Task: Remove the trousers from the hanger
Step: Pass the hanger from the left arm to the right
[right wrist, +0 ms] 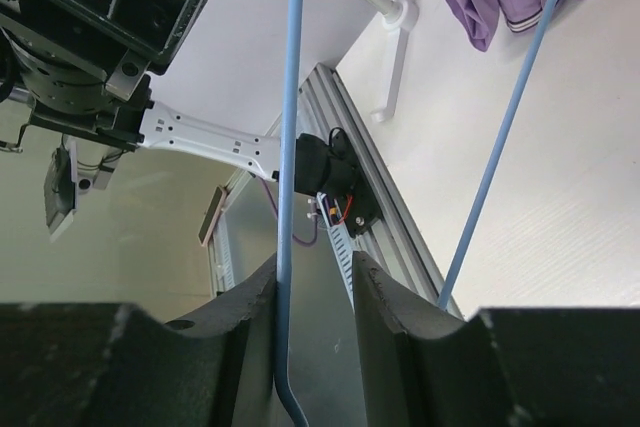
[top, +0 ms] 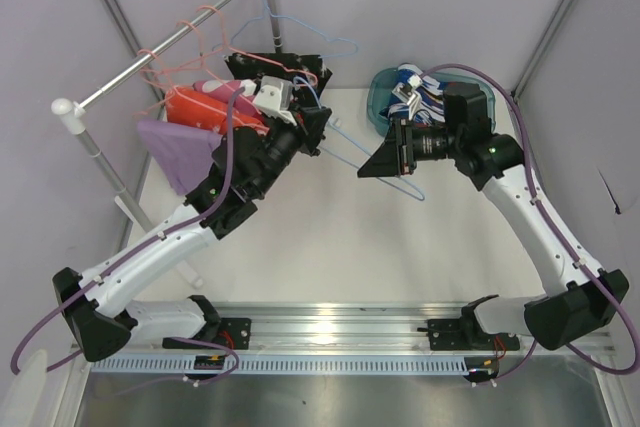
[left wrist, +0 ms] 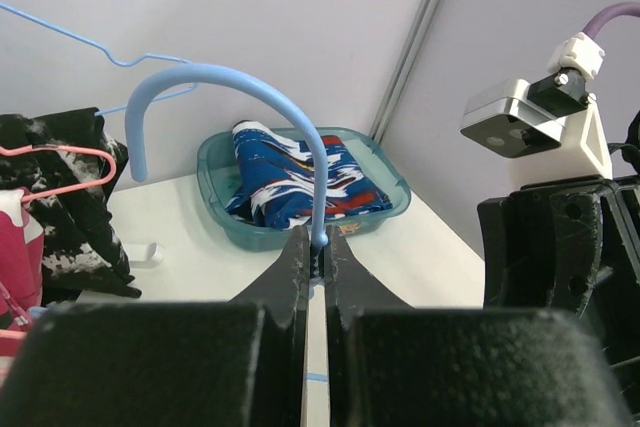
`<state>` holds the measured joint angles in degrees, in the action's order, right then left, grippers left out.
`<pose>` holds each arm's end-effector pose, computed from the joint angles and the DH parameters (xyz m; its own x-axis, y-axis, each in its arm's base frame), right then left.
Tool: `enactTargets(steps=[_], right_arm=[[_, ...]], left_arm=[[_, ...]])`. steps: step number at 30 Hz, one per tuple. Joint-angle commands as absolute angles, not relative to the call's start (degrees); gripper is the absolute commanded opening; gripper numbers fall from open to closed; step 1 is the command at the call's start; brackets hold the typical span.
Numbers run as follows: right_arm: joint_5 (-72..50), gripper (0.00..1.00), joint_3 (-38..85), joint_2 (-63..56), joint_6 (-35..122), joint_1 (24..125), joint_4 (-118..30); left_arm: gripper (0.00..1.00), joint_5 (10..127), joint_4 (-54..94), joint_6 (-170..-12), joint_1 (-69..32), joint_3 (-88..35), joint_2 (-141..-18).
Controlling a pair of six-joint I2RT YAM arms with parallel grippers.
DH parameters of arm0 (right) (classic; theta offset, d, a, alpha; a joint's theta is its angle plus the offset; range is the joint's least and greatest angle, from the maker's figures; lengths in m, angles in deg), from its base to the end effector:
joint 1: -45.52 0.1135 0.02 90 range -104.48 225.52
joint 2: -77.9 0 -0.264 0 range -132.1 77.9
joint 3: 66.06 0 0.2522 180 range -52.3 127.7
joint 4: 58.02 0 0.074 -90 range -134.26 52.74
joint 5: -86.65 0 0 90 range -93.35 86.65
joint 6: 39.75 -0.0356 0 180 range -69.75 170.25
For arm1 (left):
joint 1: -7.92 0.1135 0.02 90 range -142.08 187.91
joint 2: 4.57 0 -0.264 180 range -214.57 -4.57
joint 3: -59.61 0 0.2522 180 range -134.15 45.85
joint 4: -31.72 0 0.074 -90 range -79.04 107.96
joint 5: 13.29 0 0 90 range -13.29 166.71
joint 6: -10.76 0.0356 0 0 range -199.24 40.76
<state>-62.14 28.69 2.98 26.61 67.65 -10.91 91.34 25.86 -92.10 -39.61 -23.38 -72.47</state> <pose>0.2393 0.1302 0.4116 -0.7496 -0.0805 -0.6570 -0.6536 0.2466 0.7155 0.1898 -0.1940 0.4412 -0.0158 -0.3017 -0.9533 0.5558 0.7899 -0.2592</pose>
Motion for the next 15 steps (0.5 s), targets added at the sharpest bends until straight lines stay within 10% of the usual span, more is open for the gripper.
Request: enactTargets(steps=[1,6,8,15], right_arm=[[-62.2,0.37,29.8,5.3,27.8,67.0,-8.5],[-62.5,0.28,30.5,6.0,27.7,66.3,-7.7],[-62.0,0.0,30.8,6.4,27.7,66.2,-7.0],[-59.2,0.0,27.0,8.8,24.7,66.2,-13.5]], left_arm=[[0.0,93.9,28.1,-90.8,-39.5,-26.6,-71.6],[0.01,90.4,28.4,-90.8,-39.3,-26.4,-72.1],[0.02,88.6,28.6,-90.8,-39.3,-26.3,-72.4],[0.26,86.1,26.5,-97.0,-39.2,-26.7,-72.2]])
